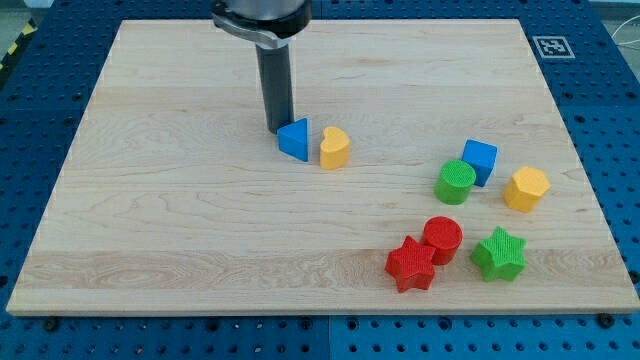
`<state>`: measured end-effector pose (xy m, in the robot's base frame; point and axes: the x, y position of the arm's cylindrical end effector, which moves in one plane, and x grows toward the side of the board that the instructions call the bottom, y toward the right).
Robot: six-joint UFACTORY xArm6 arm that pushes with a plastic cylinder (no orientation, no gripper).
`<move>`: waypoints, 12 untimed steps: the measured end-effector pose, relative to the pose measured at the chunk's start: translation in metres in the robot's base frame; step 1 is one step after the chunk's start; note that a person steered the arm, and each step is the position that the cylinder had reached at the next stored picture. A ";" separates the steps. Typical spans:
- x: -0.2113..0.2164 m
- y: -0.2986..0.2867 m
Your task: Push the blue cube closer to the blue triangle and yellow heart
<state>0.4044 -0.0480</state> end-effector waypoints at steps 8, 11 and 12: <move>-0.025 0.088; 0.040 0.280; 0.072 0.295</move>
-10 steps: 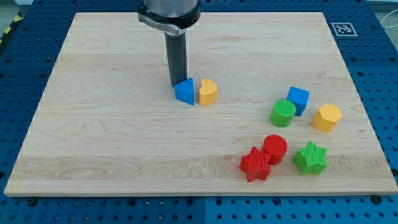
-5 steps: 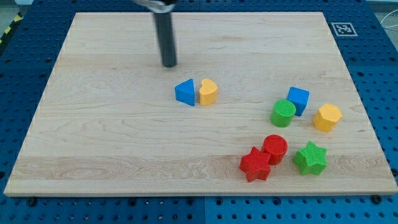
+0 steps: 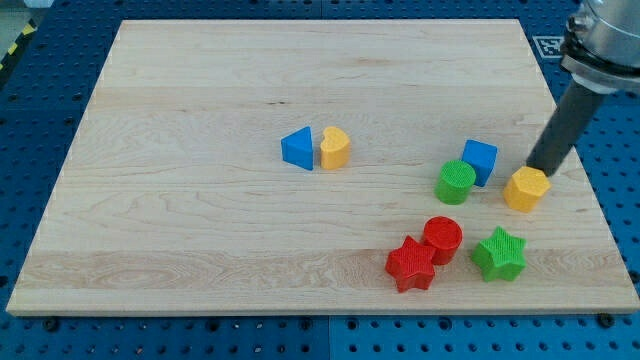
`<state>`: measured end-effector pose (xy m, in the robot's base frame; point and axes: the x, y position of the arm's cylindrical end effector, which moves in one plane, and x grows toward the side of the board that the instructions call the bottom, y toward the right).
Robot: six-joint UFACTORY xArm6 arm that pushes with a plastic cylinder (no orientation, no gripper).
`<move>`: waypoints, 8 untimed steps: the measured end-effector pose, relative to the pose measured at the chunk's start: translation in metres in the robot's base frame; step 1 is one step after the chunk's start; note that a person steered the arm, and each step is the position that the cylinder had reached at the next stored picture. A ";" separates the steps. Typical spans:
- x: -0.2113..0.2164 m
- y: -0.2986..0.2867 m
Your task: Push the blue cube closer to the blue triangle and yellow heart
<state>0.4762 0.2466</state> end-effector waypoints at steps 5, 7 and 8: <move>-0.027 -0.097; -0.059 -0.139; -0.065 -0.161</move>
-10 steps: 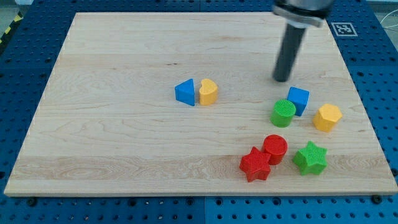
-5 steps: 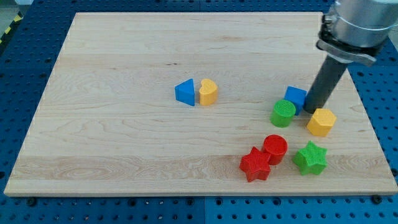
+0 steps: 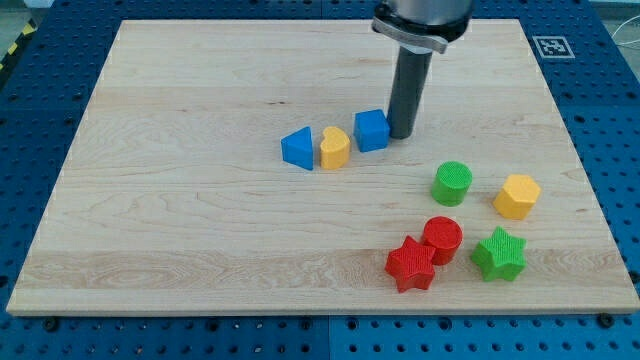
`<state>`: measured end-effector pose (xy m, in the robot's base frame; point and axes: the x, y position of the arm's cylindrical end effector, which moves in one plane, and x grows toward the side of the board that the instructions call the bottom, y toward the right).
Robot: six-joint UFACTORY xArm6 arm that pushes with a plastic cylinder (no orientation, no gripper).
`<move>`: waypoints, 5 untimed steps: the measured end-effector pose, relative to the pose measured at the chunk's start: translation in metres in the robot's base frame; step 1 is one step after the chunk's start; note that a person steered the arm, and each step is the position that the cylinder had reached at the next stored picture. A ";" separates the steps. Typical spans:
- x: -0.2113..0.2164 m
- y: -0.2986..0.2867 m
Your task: Push the blue cube closer to the blue triangle and yellow heart
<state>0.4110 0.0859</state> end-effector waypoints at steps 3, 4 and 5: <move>0.020 0.004; 0.018 0.003; 0.009 -0.002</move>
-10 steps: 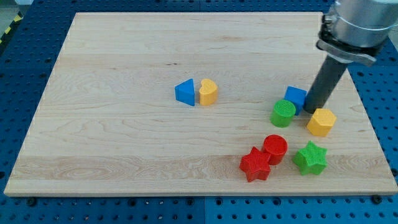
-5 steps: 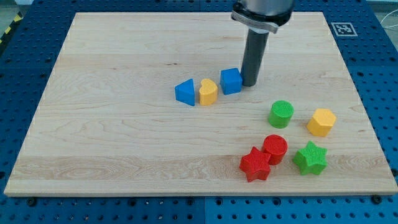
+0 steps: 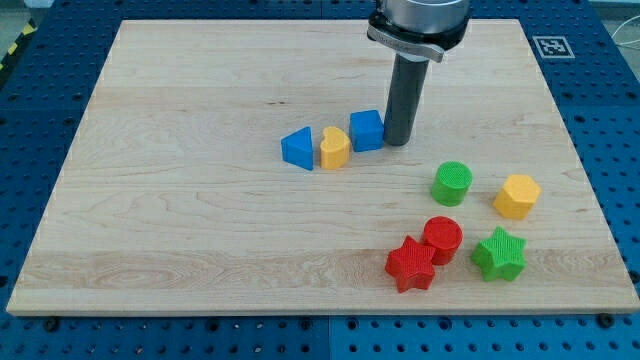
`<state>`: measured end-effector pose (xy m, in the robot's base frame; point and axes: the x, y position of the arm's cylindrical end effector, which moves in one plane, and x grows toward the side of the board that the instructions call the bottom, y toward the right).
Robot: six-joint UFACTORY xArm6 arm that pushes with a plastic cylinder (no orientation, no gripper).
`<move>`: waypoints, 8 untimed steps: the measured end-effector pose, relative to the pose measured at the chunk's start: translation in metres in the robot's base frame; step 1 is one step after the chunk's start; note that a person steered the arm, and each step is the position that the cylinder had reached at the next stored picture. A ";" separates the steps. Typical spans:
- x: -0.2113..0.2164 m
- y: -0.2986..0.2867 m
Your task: Push the blue cube closer to the blue triangle and yellow heart
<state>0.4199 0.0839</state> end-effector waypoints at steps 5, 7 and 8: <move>0.012 -0.023; -0.002 -0.031; -0.021 -0.031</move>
<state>0.3988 0.0526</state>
